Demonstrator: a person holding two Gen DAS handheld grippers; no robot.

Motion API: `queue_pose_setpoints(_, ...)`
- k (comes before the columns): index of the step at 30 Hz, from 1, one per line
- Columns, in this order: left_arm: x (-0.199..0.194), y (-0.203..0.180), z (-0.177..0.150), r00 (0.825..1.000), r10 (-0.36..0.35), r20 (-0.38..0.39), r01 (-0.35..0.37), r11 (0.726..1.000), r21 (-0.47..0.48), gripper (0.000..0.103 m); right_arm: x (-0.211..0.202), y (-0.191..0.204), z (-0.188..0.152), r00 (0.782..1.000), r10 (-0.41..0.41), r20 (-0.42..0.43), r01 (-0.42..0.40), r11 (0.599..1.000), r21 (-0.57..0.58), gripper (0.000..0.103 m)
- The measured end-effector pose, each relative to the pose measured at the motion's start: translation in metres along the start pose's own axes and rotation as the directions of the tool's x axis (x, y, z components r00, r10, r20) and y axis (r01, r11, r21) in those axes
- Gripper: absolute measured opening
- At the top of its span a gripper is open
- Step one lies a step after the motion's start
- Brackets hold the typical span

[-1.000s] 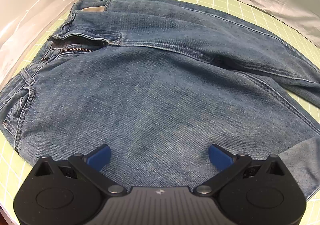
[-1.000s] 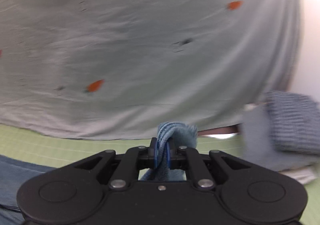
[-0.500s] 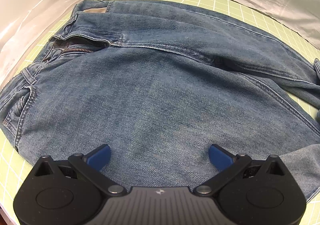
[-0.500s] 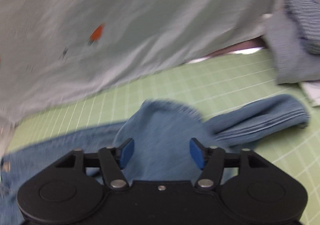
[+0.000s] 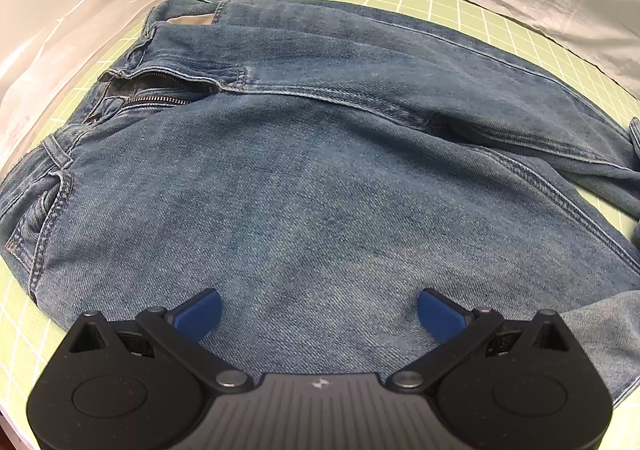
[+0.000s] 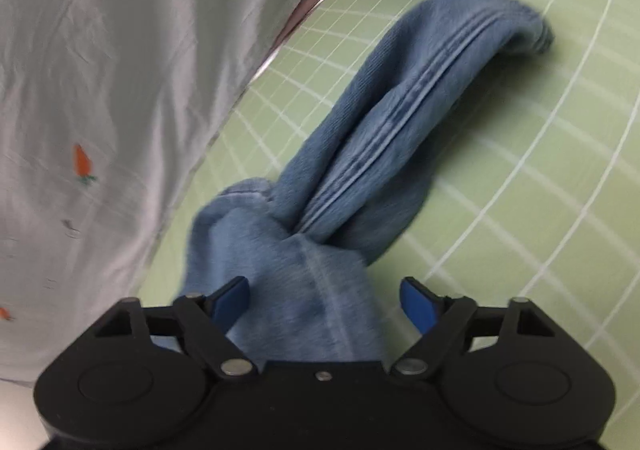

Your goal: Fold clothes

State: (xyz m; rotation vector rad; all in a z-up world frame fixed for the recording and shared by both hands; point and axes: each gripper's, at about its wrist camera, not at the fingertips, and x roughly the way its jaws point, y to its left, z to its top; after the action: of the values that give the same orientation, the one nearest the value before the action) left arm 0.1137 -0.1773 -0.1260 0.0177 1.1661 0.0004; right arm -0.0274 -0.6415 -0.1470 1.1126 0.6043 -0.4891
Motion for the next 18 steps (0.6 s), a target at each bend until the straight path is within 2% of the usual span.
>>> queue_pose_setpoints(1,0.000,0.001,-0.001,1.000,0.000,0.001,0.000,1.000,0.000,0.103,-0.002,0.001,-0.001,1.000,0.023,0.000,-0.023,1.000,-0.008,0.043)
queue_pose_setpoints(2,-0.001,0.002,-0.002,1.000,0.000,0.001,0.000,1.000,0.001,0.103,-0.007,0.004,-0.003,0.999,0.034,0.013,-0.033,0.999,-0.030,0.027)
queue_pose_setpoints(3,-0.001,0.003,-0.003,1.000,0.000,0.002,0.000,1.000,0.001,0.103,-0.014,0.008,-0.004,0.999,0.043,0.031,-0.041,0.998,-0.054,0.016)
queue_pose_setpoints(5,-0.002,0.005,-0.004,1.000,0.000,0.003,0.000,1.000,0.002,0.103,-0.030,0.016,-0.008,0.996,0.055,0.075,-0.047,0.993,-0.104,0.011)
queue_pose_setpoints(9,-0.001,0.005,-0.005,1.000,-0.001,0.006,0.001,1.000,0.004,0.103,-0.077,0.030,-0.019,0.977,-0.036,0.212,0.080,0.976,-0.204,0.008)
queue_pose_setpoints(11,-0.001,0.006,-0.005,1.000,-0.002,0.008,0.002,1.000,0.005,0.103,-0.100,0.037,-0.025,0.956,-0.078,0.284,0.152,0.957,-0.246,0.008)
queue_pose_setpoints(13,-0.001,0.005,-0.005,1.000,-0.001,0.009,0.001,1.000,0.005,0.103,-0.121,0.038,-0.033,0.925,-0.159,0.344,0.268,0.916,-0.298,0.008)
queue_pose_setpoints(14,-0.001,0.005,-0.004,1.000,-0.001,0.009,0.001,1.000,0.005,0.103,-0.129,0.037,-0.039,0.912,-0.198,0.359,0.321,0.890,-0.324,0.008)
queue_pose_setpoints(17,-0.001,0.003,-0.004,1.000,0.000,0.009,0.000,1.000,0.004,0.103,-0.140,0.014,-0.052,0.919,-0.250,0.306,0.357,0.857,-0.371,0.009)
queue_pose_setpoints(18,-0.001,0.003,-0.004,1.000,0.000,0.008,0.000,1.000,0.005,0.103,-0.142,0.001,-0.053,0.922,-0.261,0.285,0.352,0.873,-0.337,0.013)
